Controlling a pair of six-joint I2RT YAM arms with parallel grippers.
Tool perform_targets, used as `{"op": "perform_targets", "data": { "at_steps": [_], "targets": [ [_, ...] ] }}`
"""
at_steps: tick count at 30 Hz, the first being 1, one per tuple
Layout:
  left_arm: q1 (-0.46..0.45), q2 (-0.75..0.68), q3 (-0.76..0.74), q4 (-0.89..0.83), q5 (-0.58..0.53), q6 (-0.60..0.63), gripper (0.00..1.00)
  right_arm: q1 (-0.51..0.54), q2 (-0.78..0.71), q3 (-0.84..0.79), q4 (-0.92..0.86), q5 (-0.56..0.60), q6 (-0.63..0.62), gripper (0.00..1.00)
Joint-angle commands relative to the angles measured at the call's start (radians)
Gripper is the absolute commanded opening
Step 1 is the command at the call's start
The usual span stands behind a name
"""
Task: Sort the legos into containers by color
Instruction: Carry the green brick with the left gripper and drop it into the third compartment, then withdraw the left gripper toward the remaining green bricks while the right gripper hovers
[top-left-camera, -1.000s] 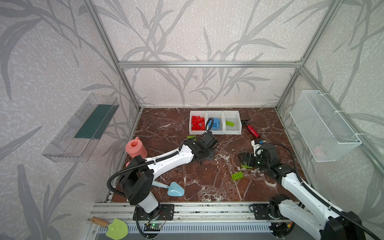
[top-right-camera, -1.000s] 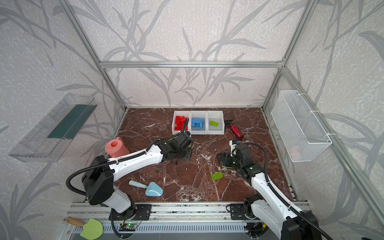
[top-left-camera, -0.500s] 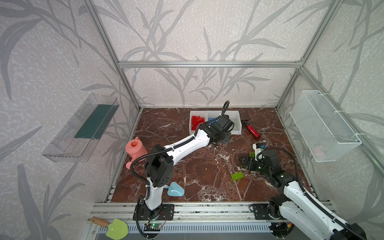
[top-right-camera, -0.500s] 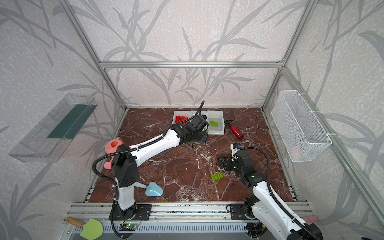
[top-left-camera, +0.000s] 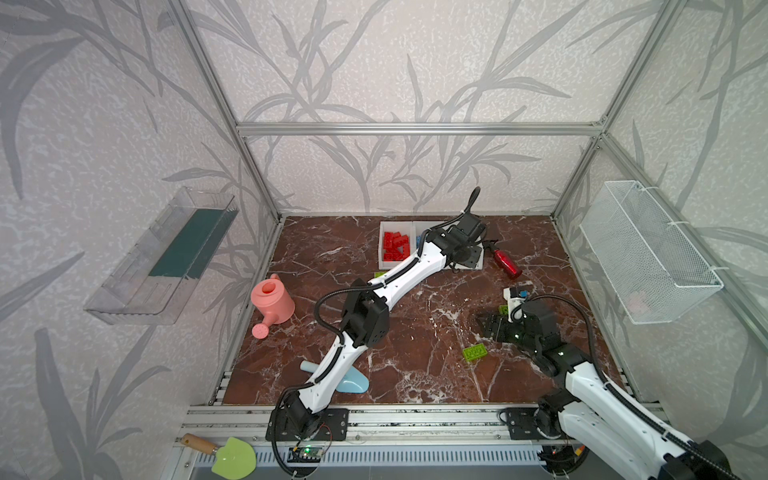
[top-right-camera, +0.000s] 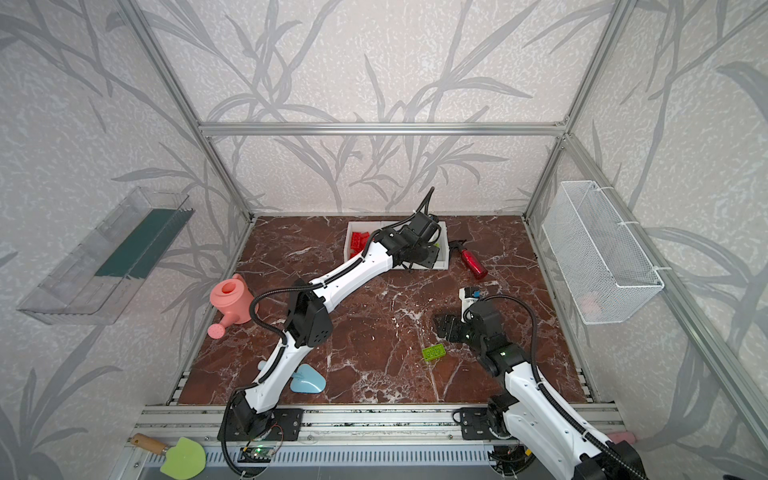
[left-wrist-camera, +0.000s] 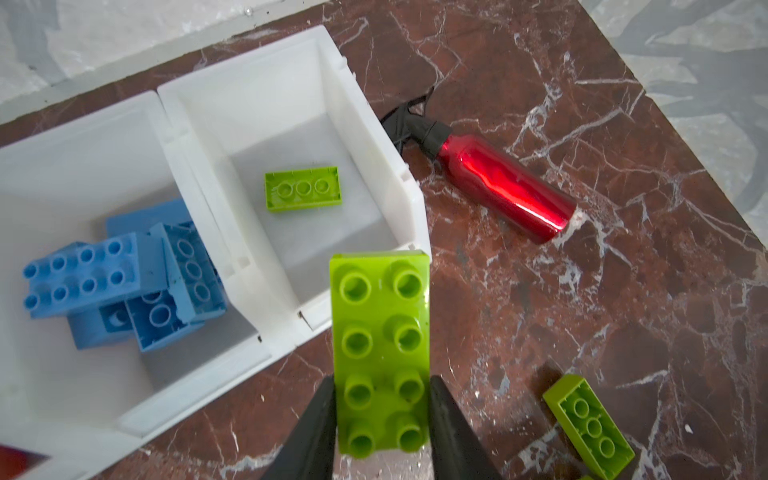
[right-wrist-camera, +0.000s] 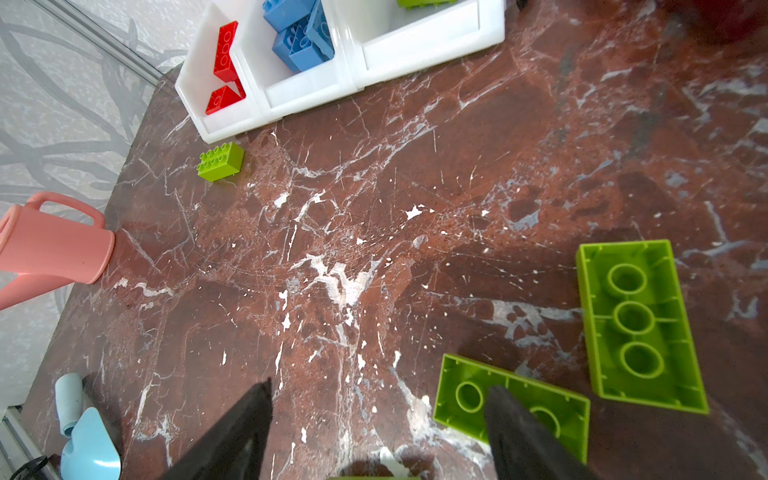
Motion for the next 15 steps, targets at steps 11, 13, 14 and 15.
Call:
{"op": "perform_targets", "data": {
  "at_steps": [11,13,14,15],
  "targets": [
    [0.082,0.184,0.198,0.069,0.116,0.032,0.39,0.019,-0.025,-0.019,0.026,0.023,-0.004,0.81],
    [0.083,0.19,0.198,0.087,0.121,0.037,0.4,0.02,-0.027,-0.019,0.026,0.021,-0.003,0.81],
    [0.084,0.192,0.198,0.092,0.122,0.037,0.41,0.02,-0.027,-0.019,0.025,0.021,-0.004,0.81],
    [0.084,0.197,0.197,0.099,0.124,0.036,0.41,0.02,-0.027,-0.019,0.027,0.021,-0.005,0.81]
  ]
}}
